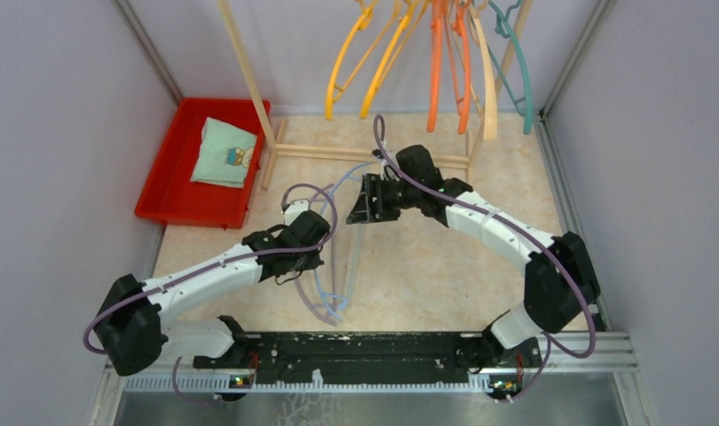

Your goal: Organize the hangers

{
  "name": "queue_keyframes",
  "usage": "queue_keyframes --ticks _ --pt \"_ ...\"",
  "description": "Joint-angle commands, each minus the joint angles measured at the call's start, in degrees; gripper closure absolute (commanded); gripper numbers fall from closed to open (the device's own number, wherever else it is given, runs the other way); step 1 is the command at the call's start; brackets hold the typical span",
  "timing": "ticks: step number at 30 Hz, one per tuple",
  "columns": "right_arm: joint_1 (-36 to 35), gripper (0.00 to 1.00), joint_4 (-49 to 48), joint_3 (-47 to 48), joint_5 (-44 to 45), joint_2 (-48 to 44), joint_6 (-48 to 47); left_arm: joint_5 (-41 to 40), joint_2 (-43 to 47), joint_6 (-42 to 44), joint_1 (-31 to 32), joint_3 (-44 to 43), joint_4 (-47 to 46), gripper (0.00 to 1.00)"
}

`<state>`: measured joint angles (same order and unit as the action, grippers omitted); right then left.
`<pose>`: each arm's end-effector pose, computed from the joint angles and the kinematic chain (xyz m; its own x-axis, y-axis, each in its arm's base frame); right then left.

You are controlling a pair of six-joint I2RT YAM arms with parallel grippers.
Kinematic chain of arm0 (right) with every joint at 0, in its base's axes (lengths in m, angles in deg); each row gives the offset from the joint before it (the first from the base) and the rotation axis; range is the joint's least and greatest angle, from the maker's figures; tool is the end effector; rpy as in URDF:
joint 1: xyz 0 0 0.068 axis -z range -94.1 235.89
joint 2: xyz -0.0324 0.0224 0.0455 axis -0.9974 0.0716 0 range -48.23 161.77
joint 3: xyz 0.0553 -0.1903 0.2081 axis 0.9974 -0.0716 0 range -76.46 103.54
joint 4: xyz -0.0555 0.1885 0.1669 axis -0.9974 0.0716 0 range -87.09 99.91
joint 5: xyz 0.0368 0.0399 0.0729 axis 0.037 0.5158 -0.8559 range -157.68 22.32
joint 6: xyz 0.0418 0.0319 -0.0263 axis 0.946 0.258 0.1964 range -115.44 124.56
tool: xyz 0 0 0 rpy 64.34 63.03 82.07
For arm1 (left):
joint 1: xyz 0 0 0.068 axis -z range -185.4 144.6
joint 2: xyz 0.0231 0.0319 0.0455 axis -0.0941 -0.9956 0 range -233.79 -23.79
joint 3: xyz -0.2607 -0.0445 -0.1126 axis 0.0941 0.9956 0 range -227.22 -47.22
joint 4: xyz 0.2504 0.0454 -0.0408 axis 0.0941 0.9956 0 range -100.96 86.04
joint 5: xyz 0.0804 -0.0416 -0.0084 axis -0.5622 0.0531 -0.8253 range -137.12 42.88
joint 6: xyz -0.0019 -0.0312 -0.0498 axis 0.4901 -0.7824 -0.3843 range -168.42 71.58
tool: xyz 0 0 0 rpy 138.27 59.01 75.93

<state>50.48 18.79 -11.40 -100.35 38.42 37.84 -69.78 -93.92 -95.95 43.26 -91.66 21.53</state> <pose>0.2614 0.2142 0.2922 -0.8737 -0.0544 -0.4834 -0.4277 0.5595 0.7100 0.1630 -0.1604 0.2292 -0.7910 -0.1314 -0.5975 -0.0368 0.9851 -0.1679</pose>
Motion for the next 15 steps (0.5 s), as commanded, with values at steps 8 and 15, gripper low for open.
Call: queue_keyframes --ticks 8,15 --pt "-6.11 0.43 -13.58 8.30 2.28 8.53 13.21 -0.10 6.59 2.79 0.50 -3.43 -1.26 1.00" --pt "-8.26 0.44 -15.35 7.40 4.84 11.40 15.22 4.58 8.80 4.85 1.10 -0.58 -5.20 1.00"
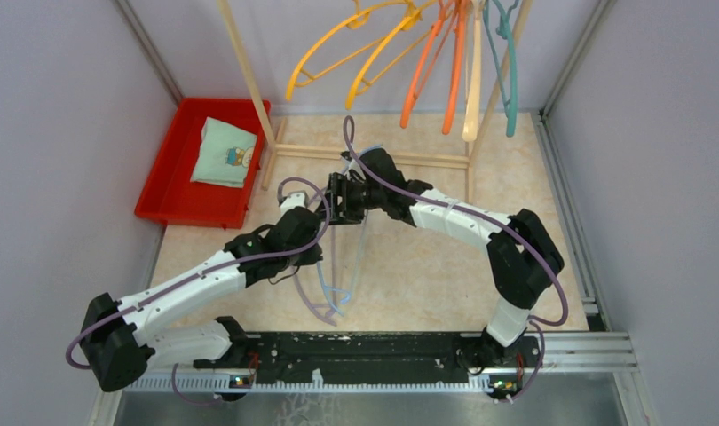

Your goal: Organize the hangers

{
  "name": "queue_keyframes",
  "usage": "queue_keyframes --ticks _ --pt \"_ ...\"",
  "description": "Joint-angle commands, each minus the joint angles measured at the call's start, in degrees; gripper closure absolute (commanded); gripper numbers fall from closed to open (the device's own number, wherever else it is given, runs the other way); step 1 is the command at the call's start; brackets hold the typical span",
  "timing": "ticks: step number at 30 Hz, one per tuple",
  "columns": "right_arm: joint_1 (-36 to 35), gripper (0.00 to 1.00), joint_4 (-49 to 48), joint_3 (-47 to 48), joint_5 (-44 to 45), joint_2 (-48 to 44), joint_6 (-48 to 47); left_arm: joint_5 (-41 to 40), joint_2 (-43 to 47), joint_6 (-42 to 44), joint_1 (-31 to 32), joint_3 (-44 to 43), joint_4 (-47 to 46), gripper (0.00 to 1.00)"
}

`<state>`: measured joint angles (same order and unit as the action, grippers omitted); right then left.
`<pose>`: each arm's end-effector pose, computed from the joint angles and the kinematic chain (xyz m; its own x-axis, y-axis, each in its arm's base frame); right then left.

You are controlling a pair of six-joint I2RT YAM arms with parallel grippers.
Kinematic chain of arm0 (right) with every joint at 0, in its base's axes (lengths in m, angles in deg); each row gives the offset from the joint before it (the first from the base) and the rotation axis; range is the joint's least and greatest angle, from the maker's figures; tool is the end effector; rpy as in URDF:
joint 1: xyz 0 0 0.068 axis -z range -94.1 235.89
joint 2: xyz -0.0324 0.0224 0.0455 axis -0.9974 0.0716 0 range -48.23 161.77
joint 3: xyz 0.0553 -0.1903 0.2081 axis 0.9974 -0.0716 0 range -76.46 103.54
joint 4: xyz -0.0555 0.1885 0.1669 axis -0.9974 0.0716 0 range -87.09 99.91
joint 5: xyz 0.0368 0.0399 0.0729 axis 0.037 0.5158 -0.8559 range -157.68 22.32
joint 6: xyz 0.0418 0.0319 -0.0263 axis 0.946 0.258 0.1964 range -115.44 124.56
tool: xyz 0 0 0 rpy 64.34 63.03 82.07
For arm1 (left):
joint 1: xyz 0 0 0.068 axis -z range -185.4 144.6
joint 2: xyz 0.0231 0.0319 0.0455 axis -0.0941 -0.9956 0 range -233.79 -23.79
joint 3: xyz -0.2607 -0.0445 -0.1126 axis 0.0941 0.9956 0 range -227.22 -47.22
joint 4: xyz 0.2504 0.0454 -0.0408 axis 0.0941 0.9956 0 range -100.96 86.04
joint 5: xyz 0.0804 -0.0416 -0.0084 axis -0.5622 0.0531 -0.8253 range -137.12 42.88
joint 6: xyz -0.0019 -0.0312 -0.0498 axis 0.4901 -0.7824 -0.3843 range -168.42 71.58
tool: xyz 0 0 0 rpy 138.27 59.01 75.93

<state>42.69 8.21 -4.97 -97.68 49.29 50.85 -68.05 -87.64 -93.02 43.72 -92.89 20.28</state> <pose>0.2727 0.2855 0.2805 -0.9155 -0.0010 -0.4024 -0.3509 0.4915 0.7970 0.1547 -0.1554 0.2593 -0.7430 -0.1438 -0.6537 0.0455 0.9636 -0.2636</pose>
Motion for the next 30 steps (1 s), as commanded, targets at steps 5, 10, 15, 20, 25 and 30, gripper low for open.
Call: queue_keyframes --ticks 5,10,15,20,25,30 --pt "-0.69 0.44 -5.34 1.74 4.34 1.88 2.78 5.39 5.49 3.84 1.54 0.14 -4.86 1.00" --pt "-1.21 0.44 -3.73 3.07 7.13 3.43 3.24 6.04 7.80 3.96 2.07 -1.39 -4.04 1.00" --pt "-2.27 0.45 -5.55 2.12 8.35 4.38 4.86 6.10 8.94 4.69 2.27 -2.72 -3.30 1.00" --pt "-3.73 0.46 -1.14 4.49 10.27 4.66 4.87 4.51 8.91 6.22 2.23 -3.78 -1.73 1.00" --pt "-4.85 0.46 2.03 4.50 11.85 2.49 4.69 2.33 8.71 7.15 2.25 -2.59 -0.96 1.00" --pt "-5.49 0.46 4.92 1.87 12.54 -0.39 5.18 1.48 8.44 7.29 2.23 -1.62 -0.97 1.00"
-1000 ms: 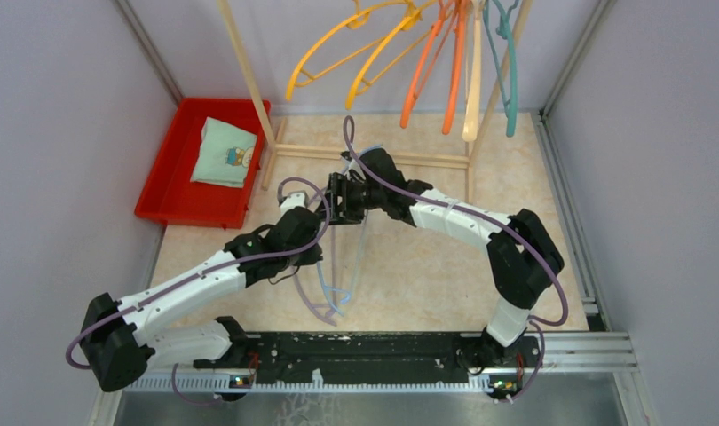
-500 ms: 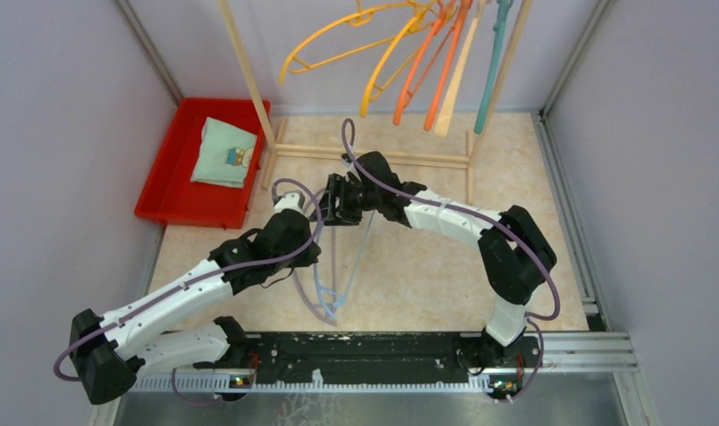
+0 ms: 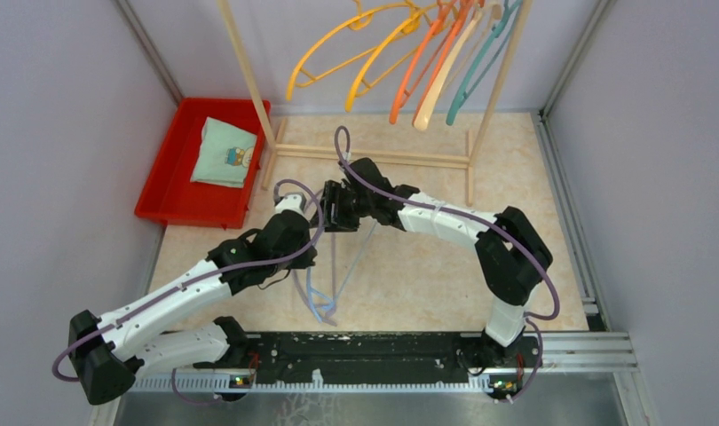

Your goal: Organize the hangers

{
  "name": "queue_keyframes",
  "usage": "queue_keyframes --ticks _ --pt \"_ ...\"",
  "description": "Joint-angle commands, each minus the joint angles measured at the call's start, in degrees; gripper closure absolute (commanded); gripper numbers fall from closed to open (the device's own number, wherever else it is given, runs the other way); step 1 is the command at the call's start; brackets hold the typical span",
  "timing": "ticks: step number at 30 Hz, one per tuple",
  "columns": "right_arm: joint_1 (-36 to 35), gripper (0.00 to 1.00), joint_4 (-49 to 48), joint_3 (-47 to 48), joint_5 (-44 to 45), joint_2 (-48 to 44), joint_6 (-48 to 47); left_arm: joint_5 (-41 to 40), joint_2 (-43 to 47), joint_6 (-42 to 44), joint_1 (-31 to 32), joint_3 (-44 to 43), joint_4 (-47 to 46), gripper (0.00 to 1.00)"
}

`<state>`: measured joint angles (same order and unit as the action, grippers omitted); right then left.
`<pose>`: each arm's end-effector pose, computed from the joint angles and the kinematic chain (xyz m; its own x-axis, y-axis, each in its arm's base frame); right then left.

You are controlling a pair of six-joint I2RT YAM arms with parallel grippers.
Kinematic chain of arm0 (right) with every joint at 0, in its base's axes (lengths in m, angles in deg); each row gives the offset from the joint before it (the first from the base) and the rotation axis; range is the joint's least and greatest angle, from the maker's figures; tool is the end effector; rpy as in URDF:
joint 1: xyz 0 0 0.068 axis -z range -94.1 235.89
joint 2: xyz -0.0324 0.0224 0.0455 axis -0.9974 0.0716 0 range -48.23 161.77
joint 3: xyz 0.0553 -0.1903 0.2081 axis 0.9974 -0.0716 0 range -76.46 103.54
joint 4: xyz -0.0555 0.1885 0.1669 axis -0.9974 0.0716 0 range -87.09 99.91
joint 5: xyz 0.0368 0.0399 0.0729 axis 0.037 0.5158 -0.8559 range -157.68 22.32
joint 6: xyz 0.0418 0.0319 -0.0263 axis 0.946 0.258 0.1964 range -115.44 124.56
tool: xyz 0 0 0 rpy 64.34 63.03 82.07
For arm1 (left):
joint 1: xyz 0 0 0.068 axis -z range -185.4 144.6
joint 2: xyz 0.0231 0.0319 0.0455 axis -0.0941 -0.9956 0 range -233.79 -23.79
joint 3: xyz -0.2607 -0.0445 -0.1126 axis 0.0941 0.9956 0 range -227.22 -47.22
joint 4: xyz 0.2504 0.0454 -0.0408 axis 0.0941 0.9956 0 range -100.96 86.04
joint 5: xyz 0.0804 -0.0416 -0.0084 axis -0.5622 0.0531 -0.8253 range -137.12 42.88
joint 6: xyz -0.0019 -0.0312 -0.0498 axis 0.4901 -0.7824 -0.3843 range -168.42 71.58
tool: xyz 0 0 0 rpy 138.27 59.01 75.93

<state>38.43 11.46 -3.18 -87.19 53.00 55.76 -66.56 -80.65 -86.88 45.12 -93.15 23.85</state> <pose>0.2647 0.3098 0.2592 -0.9347 0.0678 -0.3489 -0.2355 0.6170 0.7509 0.1350 -0.1416 0.2786 -0.7174 -0.0516 -0.6948 0.1710 0.9537 -0.2475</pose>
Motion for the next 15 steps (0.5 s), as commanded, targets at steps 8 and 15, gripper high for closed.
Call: queue_keyframes --ticks 8,15 --pt "-1.49 0.46 1.46 -2.86 1.58 -4.76 1.70 -1.07 0.51 2.77 0.83 -1.29 -5.19 1.00" --pt "-2.01 0.53 -0.41 -1.33 3.41 -2.44 0.58 1.63 -0.01 2.02 0.83 -2.16 -7.42 1.00"
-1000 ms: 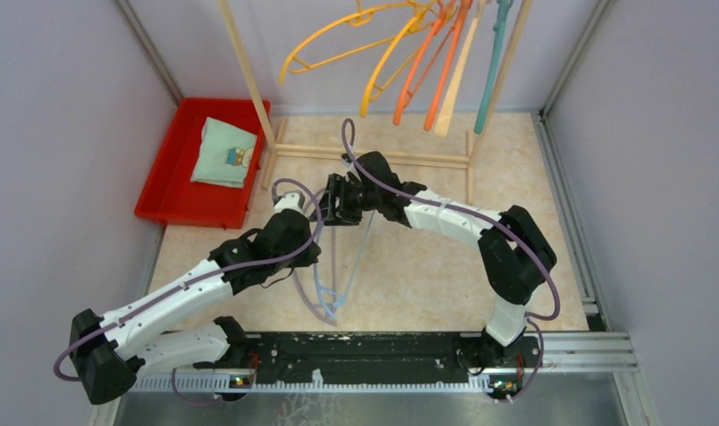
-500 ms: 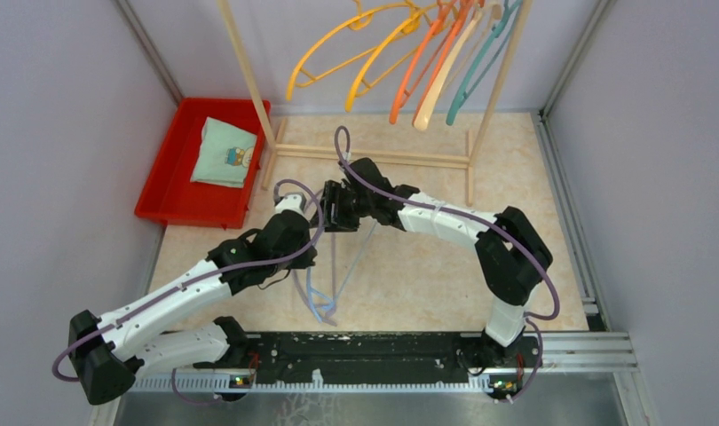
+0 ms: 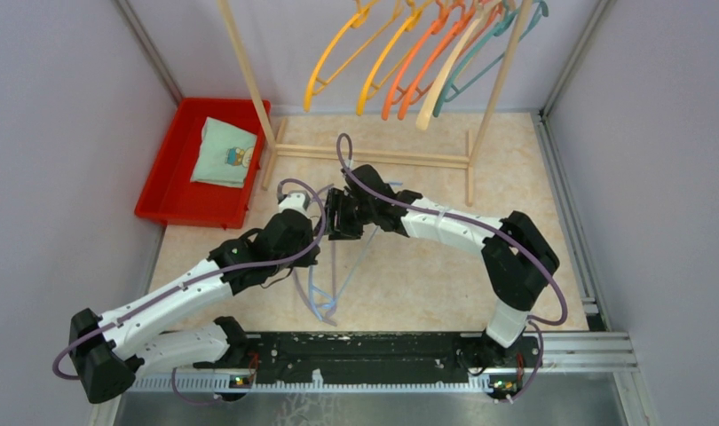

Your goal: Organize the hangers

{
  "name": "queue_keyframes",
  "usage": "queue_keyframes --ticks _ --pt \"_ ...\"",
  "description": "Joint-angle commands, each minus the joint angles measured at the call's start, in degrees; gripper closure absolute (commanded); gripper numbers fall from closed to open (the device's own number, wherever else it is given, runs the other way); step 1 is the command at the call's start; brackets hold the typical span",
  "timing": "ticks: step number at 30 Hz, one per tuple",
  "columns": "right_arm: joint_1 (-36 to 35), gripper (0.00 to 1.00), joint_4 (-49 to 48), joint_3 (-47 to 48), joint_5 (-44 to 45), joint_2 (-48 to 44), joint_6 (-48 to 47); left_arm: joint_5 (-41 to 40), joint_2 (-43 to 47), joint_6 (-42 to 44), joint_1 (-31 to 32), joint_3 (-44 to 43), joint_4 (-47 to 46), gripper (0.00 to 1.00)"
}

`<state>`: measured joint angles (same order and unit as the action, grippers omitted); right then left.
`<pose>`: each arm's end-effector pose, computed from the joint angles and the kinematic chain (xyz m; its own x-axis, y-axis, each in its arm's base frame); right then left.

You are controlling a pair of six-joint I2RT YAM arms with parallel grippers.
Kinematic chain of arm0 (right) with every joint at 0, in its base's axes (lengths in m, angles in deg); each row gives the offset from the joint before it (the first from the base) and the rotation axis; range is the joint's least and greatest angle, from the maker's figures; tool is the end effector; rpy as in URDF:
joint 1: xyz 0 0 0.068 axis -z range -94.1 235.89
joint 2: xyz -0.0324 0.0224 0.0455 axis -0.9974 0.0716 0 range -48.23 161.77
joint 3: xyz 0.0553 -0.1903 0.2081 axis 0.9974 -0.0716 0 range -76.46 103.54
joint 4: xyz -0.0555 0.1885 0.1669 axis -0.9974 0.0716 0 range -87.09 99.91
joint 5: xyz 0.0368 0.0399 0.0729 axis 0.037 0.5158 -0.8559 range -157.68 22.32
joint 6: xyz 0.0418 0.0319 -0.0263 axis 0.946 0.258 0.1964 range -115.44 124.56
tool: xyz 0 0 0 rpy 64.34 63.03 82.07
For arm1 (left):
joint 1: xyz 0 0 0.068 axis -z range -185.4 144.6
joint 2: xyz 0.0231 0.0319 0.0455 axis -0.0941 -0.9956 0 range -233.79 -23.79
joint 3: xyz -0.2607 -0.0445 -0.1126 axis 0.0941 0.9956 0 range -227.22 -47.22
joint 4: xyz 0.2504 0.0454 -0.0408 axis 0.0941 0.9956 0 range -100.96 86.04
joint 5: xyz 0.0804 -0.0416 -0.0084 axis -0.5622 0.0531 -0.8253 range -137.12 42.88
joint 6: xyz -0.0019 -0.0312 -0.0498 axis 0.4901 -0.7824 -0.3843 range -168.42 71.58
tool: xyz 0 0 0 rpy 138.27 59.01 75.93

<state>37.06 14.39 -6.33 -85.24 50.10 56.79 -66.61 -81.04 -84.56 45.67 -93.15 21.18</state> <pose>0.2466 0.3018 0.2553 -0.9456 0.0635 -0.3192 -0.2010 0.6573 0.7263 0.1367 -0.1467 0.2811 -0.6918 -0.0284 -0.7216 0.2144 0.9461 -0.2428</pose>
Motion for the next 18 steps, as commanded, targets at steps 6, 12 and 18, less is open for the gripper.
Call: queue_keyframes --ticks 6,12,18 --pt "-0.50 0.87 -10.63 1.25 -0.41 1.39 -1.85 4.02 1.48 -0.83 0.27 -0.96 -6.16 1.00" --pt "1.24 0.86 -22.79 -6.20 -3.88 -4.04 -0.15 6.78 5.10 -0.03 0.30 5.35 -10.57 0.95" --pt "2.43 0.86 -28.34 -8.45 -8.88 -7.03 1.77 7.95 10.82 -2.92 0.27 14.26 -19.49 0.46"
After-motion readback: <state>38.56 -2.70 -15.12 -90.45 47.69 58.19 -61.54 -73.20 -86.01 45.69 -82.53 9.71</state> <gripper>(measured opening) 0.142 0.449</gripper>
